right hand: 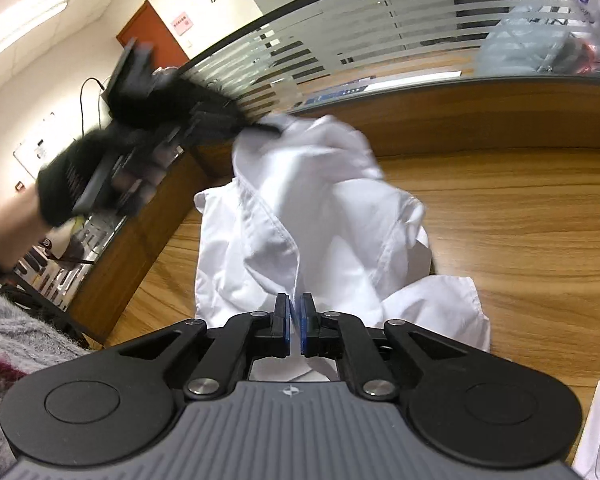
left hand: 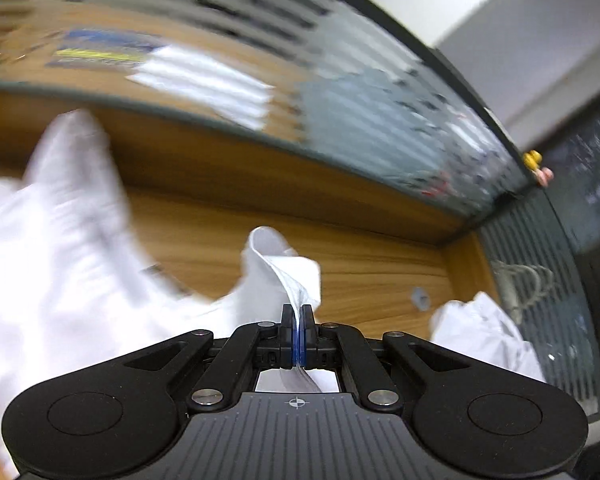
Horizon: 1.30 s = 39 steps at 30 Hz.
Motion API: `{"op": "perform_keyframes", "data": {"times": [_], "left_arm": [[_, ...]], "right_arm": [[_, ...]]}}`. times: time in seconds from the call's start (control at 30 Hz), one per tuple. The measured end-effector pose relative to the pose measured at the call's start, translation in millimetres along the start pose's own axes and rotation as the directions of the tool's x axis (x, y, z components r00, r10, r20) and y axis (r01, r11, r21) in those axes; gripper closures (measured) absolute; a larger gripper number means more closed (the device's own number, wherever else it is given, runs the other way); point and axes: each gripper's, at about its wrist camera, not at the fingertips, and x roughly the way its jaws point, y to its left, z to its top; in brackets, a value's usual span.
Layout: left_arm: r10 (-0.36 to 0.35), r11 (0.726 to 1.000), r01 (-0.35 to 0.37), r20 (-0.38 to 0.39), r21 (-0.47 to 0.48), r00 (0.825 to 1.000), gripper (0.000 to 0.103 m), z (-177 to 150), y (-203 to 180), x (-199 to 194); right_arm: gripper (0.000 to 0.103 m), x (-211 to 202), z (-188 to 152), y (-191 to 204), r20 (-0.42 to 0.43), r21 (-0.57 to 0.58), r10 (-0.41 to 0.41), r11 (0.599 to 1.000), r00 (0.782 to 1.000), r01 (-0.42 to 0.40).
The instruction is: Fold clothes
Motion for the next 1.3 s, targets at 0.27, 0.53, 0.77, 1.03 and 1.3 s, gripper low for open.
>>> {"op": "perform_keyframes", "data": {"times": [0.27, 0.53, 0.77, 1.03, 1.3], "left_arm": [[0.215, 0.968, -0.221, -0.067, -0.118, 0.974, 0.100, -66, 116, -22], [0.326, 0.939, -0.336, -0.124, -0.075, 0.937, 0.100, -104, 161, -2], [0.353, 0.934, -0.356, -0.142, 0.005, 0.925, 0.099, -115, 149, 27], [0.342, 0.939, -0.342, -0.165, 0.031, 0.925, 0.099, -126, 150, 49], [0.333, 0.943, -0.332, -0.165, 0.034, 0.928, 0.099, -128, 154, 58]], "right_arm": [[0.095, 5, 27, -14, 0.009, 0.016, -0.080, 0.997, 0.997, 0.080], [0.069, 74, 38, -35, -0.082, -0.030, -0.180, 0.983, 0.980, 0.179], [0.040, 138, 29, -50, -0.165, 0.038, -0.143, 0.988, 0.976, 0.151], [0.034, 177, 43, -75, -0.091, 0.320, -0.091, 0.940, 0.992, 0.116], [0.101, 218, 50, -109, -0.106, 0.534, -0.029, 0.842, 0.994, 0.082]]}}
